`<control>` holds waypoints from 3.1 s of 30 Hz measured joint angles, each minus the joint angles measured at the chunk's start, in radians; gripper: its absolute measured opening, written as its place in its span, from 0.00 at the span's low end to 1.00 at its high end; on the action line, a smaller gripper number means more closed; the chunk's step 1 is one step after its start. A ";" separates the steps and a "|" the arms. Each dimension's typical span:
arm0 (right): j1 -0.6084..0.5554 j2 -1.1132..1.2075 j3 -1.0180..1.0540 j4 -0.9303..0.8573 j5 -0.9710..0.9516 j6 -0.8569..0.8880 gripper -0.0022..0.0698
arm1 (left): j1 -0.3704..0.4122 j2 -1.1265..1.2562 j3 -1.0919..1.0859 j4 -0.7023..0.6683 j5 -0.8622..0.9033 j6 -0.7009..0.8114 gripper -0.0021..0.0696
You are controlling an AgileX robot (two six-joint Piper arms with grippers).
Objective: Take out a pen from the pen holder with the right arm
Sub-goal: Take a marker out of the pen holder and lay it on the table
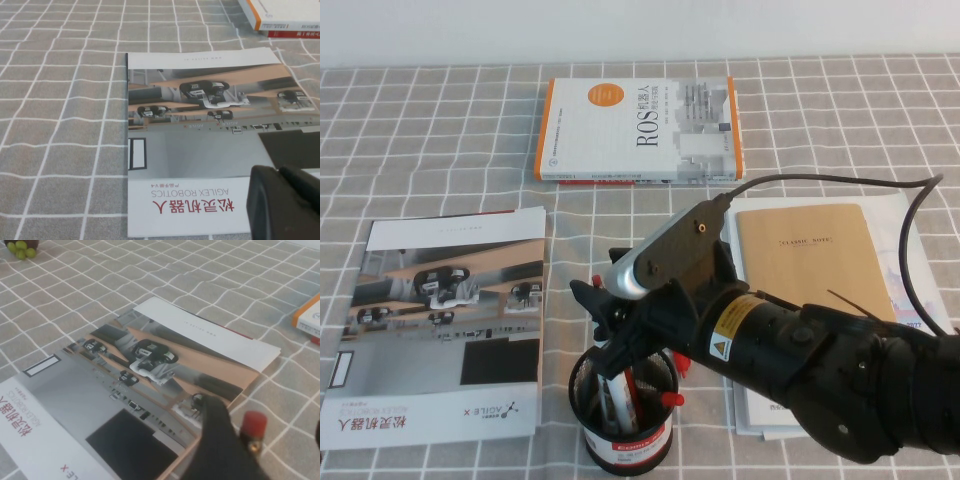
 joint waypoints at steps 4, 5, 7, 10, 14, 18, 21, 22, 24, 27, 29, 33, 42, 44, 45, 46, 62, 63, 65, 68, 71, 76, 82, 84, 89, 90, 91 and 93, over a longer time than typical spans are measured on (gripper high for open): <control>0.000 0.000 -0.004 0.006 0.013 0.000 0.48 | 0.000 0.000 0.000 0.000 0.000 0.000 0.02; 0.000 0.000 -0.006 0.007 0.022 0.000 0.47 | 0.000 0.000 0.000 0.000 0.000 0.000 0.02; 0.000 0.000 -0.014 0.009 0.040 0.000 0.46 | 0.000 0.000 0.000 0.000 0.000 0.000 0.02; 0.000 0.000 -0.027 0.011 0.051 0.000 0.43 | 0.000 0.000 0.000 0.000 0.000 0.000 0.02; 0.000 0.000 -0.027 0.012 0.055 0.000 0.39 | 0.000 0.000 0.000 0.000 0.000 0.000 0.02; 0.000 0.000 -0.027 0.014 0.070 0.000 0.37 | 0.000 0.000 0.000 0.000 0.000 0.000 0.02; 0.000 0.000 -0.027 0.018 0.078 0.000 0.35 | 0.000 0.000 0.000 0.000 0.000 0.000 0.02; 0.000 0.000 -0.027 0.018 0.080 0.000 0.33 | 0.000 0.000 0.000 0.000 0.000 0.000 0.02; 0.000 0.000 -0.027 0.018 0.080 0.004 0.28 | 0.000 0.000 0.000 0.000 0.000 0.000 0.02; 0.000 0.000 -0.027 0.020 0.081 0.019 0.20 | 0.000 0.000 0.000 0.000 0.000 0.000 0.02; 0.000 0.000 -0.027 0.020 0.081 0.023 0.15 | 0.000 0.000 0.000 0.000 0.000 0.000 0.02; 0.001 -0.011 -0.027 0.022 0.082 0.027 0.06 | 0.000 0.000 0.000 0.000 0.000 0.000 0.02; 0.013 -0.067 -0.027 0.024 0.086 0.027 0.02 | 0.000 0.000 0.000 0.000 0.000 0.000 0.02; 0.013 -0.084 -0.027 0.024 0.088 0.027 0.02 | 0.000 0.000 0.000 0.000 0.000 0.000 0.02; 0.013 -0.091 -0.027 0.024 0.089 0.027 0.02 | 0.000 0.000 0.000 0.000 0.000 0.000 0.02; 0.013 -0.103 -0.027 0.024 0.090 0.027 0.01 | 0.000 0.000 0.000 0.000 0.000 0.000 0.02; 0.013 -0.369 -0.064 0.024 0.251 0.027 0.01 | 0.000 0.000 0.000 0.000 0.000 0.000 0.02; 0.013 -0.383 -0.073 0.024 0.275 0.027 0.01 | 0.000 0.000 0.000 0.000 0.000 0.000 0.02; 0.013 -0.418 -0.098 0.024 0.327 0.010 0.01 | 0.000 0.000 0.000 0.000 0.000 0.000 0.02; 0.012 -0.450 -0.144 0.024 0.420 -0.014 0.01 | 0.000 0.000 0.000 0.000 0.000 0.000 0.02; -0.014 -0.457 -0.189 0.041 0.543 -0.018 0.01 | 0.000 0.000 0.000 0.000 0.000 0.000 0.02; -0.117 -0.438 -0.227 0.114 0.739 -0.022 0.01 | 0.000 0.000 0.000 0.000 0.000 0.000 0.02; -0.189 -0.331 -0.276 0.154 0.866 -0.022 0.01 | 0.000 0.000 0.000 0.000 0.000 0.000 0.02; -0.191 -0.271 -0.303 0.154 0.891 -0.022 0.01 | 0.000 0.000 0.000 0.000 0.000 0.000 0.02; -0.212 -0.102 -0.397 0.171 0.911 -0.022 0.01 | 0.000 0.000 0.000 0.000 0.000 0.000 0.02; -0.222 -0.069 -0.413 0.177 0.911 -0.022 0.01 | 0.000 0.000 0.000 0.000 0.000 0.000 0.02; -0.230 -0.037 -0.434 0.178 0.911 -0.022 0.01 | 0.000 0.000 0.000 0.000 0.000 0.000 0.02; -0.246 0.020 -0.472 0.182 0.911 -0.022 0.01 | 0.000 0.000 0.000 0.000 0.000 0.000 0.02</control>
